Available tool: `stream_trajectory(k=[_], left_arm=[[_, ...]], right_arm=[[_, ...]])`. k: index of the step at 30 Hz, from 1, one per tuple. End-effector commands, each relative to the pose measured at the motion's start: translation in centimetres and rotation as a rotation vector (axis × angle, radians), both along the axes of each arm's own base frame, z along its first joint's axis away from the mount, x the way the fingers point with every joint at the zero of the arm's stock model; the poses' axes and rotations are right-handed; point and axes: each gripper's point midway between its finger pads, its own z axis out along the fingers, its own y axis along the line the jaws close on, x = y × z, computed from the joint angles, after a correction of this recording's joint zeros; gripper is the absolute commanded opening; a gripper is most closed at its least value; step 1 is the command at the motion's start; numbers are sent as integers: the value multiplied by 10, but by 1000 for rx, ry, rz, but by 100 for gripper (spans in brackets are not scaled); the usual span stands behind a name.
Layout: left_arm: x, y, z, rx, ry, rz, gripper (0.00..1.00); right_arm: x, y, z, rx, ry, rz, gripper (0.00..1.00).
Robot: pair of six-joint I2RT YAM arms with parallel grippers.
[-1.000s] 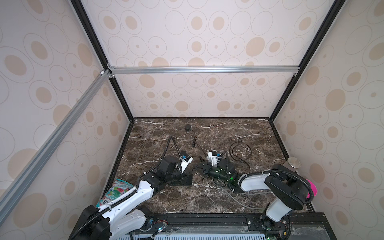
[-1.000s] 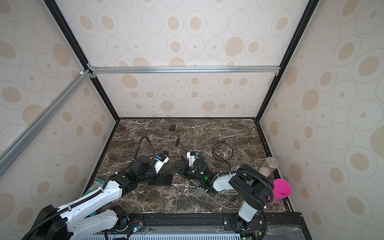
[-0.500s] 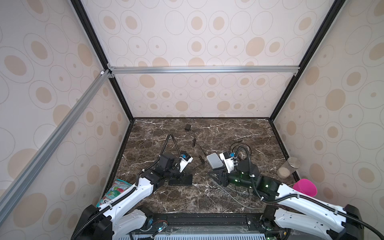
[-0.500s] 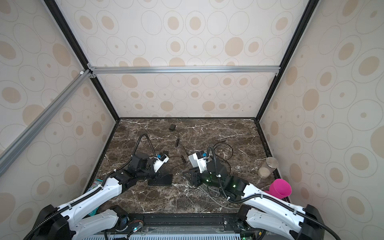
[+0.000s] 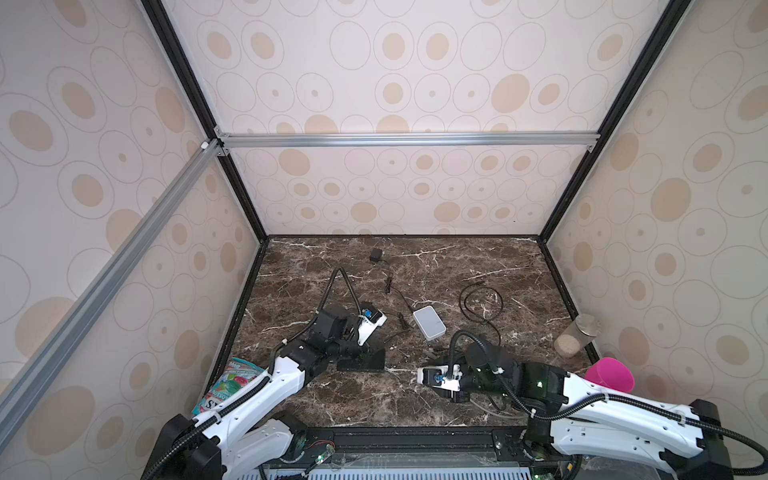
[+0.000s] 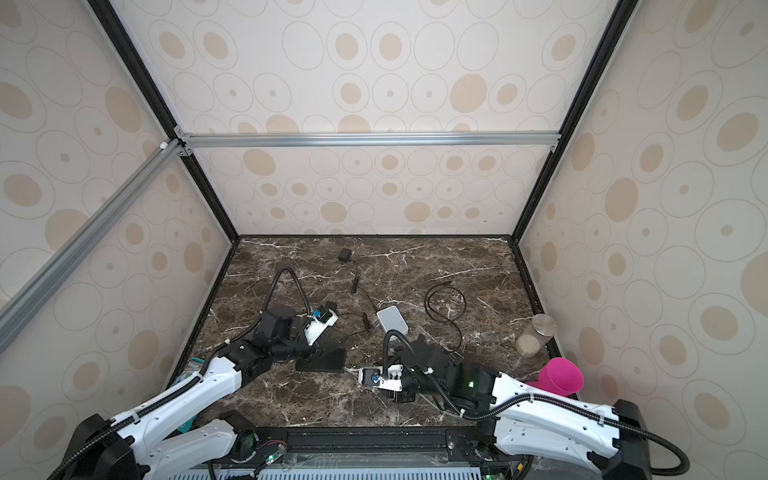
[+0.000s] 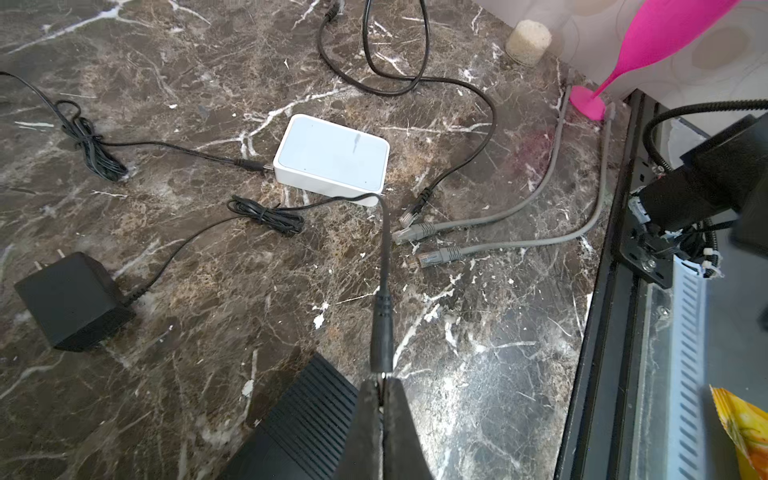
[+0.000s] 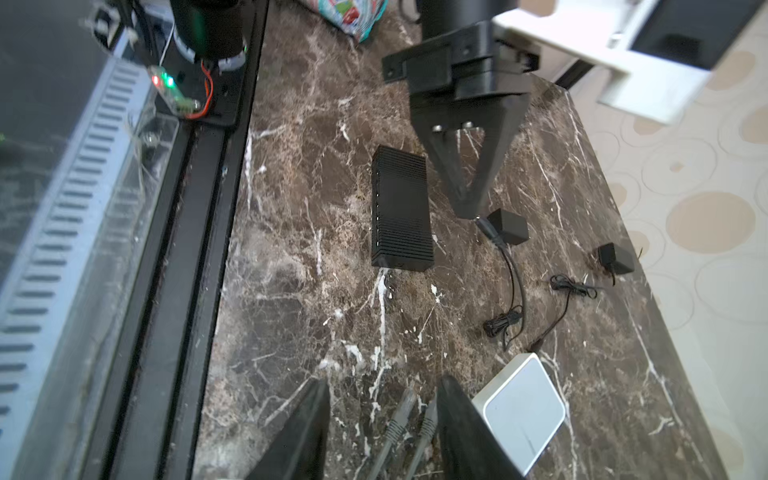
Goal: Insert the plug into the switch port
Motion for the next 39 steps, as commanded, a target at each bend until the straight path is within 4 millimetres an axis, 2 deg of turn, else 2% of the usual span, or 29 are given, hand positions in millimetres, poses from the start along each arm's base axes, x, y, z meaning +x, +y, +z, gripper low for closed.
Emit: stream_trajectory(k=[1, 3, 6, 11, 15, 17, 20, 25, 31, 39], left_arm=[[2, -2, 20, -15, -52, -27, 0], [2, -2, 20, -16, -52, -30, 0], [1, -2, 18, -9, -45, -33, 0], [0, -3, 17, -11, -36, -41, 0], [0, -2, 19, -9, -45, -37, 0], [-1, -1, 20, -12, -48, -35, 0], [-1, -1, 20, -15, -49, -38, 0], [-1, -1, 20, -11, -47, -37, 0], [0, -1, 20, -11, -48, -36, 0], [0, -1, 21, -12, -52, -35, 0]], right_arm=[[11, 10, -2, -133, -202, 137, 43], [25, 16, -14, -224, -271, 155, 36], [39, 30, -15, -272, -279, 153, 30], [59, 54, -24, -311, -357, 184, 32], [77, 64, -24, -330, -324, 165, 32], [86, 69, -20, -314, -329, 146, 39], [95, 72, -13, -278, -326, 139, 42], [102, 70, -13, -284, -329, 148, 43], [99, 72, -15, -280, -295, 166, 42], [103, 76, -25, -313, -270, 170, 35]])
